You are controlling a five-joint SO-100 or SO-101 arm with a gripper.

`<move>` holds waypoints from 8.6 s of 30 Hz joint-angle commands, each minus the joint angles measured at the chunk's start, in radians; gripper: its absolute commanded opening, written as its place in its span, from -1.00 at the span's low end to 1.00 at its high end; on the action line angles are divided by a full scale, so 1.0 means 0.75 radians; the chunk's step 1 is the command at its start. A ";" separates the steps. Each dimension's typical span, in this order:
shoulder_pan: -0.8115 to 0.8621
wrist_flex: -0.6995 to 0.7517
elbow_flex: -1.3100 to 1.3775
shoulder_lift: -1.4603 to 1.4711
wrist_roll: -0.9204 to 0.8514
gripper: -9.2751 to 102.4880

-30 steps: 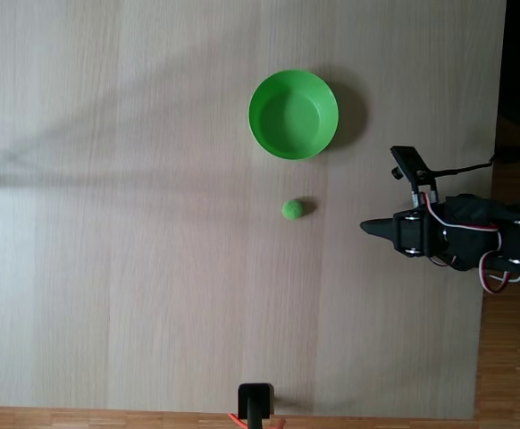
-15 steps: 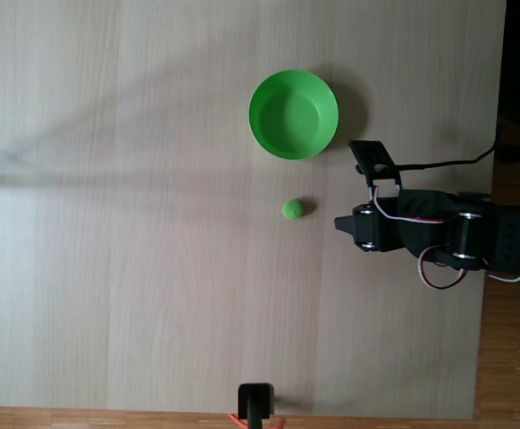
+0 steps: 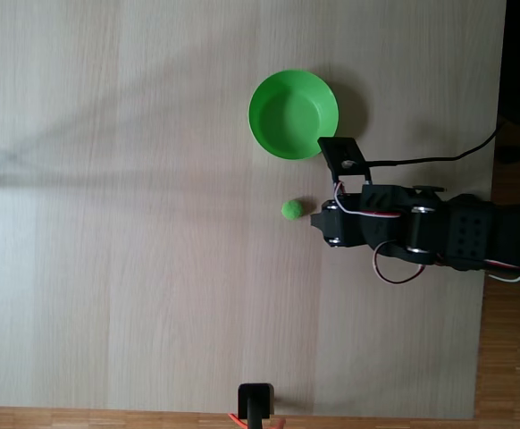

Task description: Grasp a green pompom and put it in the green bowl.

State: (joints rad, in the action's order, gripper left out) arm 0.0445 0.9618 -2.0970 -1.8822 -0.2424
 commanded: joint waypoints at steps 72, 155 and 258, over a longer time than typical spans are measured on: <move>-0.002 -0.094 0.129 0.344 -0.076 -0.45; 0.080 -0.196 0.063 0.460 -0.086 -0.50; 0.573 -0.182 0.342 0.194 -0.264 -0.55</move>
State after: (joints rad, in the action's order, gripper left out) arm 0.4832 0.8237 -1.8684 -1.7181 -0.4479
